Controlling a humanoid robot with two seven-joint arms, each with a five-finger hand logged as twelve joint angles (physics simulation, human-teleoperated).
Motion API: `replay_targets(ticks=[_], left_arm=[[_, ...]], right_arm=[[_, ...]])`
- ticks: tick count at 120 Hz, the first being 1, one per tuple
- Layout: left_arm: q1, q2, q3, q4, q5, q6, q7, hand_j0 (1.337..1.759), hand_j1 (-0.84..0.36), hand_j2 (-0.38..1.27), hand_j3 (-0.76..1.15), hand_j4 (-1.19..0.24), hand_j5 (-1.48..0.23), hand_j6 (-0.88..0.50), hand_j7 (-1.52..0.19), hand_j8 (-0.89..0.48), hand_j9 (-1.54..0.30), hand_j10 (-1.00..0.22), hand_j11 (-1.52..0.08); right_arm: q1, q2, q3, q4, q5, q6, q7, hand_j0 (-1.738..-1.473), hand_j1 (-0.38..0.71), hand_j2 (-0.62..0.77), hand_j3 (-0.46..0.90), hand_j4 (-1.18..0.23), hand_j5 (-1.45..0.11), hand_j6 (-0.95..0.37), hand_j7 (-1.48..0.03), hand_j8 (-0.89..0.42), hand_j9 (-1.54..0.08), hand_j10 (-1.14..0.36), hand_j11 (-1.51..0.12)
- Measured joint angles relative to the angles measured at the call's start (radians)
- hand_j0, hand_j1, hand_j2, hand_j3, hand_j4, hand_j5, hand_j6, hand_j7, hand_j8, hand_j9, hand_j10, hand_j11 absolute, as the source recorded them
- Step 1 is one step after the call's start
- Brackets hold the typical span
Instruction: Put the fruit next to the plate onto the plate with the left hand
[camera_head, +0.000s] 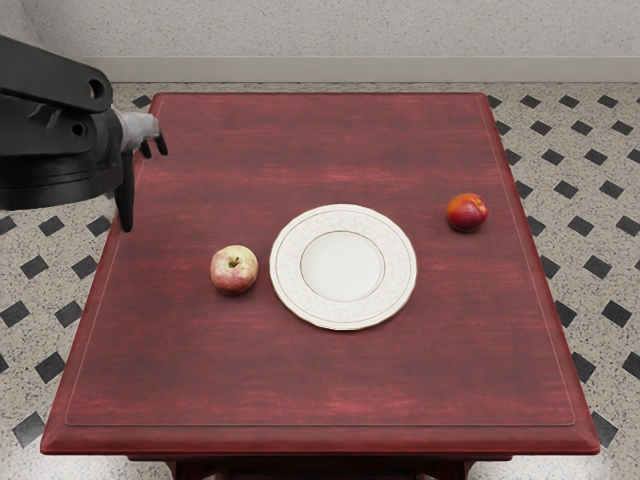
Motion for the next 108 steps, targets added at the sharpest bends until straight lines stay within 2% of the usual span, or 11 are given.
replay_targets(ticks=[19,34,67,93,108], left_arm=[[-0.004,-0.101,0.006,-0.001,-0.004,0.059,0.007,1.658,0.06,0.05,0.0,-0.24,-0.32,-0.24,-0.32,-0.24,-0.32,-0.24,-0.32],[-0.02,-0.132,0.008,-0.002,-0.009,0.081,0.008,1.658,0.06,0.05,0.0,-0.24,-0.32,-0.24,-0.32,-0.24,-0.32,-0.24,-0.32],[-0.028,-0.267,0.006,0.0,-0.061,0.116,0.008,1.658,0.06,0.05,0.0,-0.24,-0.32,-0.24,-0.32,-0.24,-0.32,-0.24,-0.32],[-0.035,-0.339,-0.013,0.001,-0.143,0.103,0.008,1.658,0.06,0.05,0.0,-0.24,-0.32,-0.24,-0.32,-0.24,-0.32,-0.24,-0.32],[-0.042,-0.342,-0.02,0.001,-0.18,0.099,0.008,1.658,0.06,0.05,0.0,-0.24,-0.32,-0.24,-0.32,-0.24,-0.32,-0.24,-0.32]], right_arm=[[0.0,0.0,0.0,0.0,0.0,0.0,0.0,-1.658,-0.32,-0.01,0.0,-0.03,-0.03,-0.03,-0.03,-0.03,-0.03,-0.03,-0.03],[0.0,0.0,0.0,0.0,0.0,0.0,0.0,-1.658,-0.32,-0.01,0.0,-0.03,-0.03,-0.03,-0.03,-0.03,-0.03,-0.03,-0.03],[0.0,0.0,0.0,0.0,0.0,0.0,0.0,-1.658,-0.32,-0.01,0.0,-0.03,-0.03,-0.03,-0.03,-0.03,-0.03,-0.03,-0.03],[0.0,0.0,0.0,0.0,0.0,0.0,0.0,-1.658,-0.32,-0.01,0.0,-0.03,-0.03,-0.03,-0.03,-0.03,-0.03,-0.03,-0.03],[0.0,0.0,0.0,0.0,0.0,0.0,0.0,-1.658,-0.32,-0.01,0.0,-0.03,-0.03,-0.03,-0.03,-0.03,-0.03,-0.03,-0.03]])
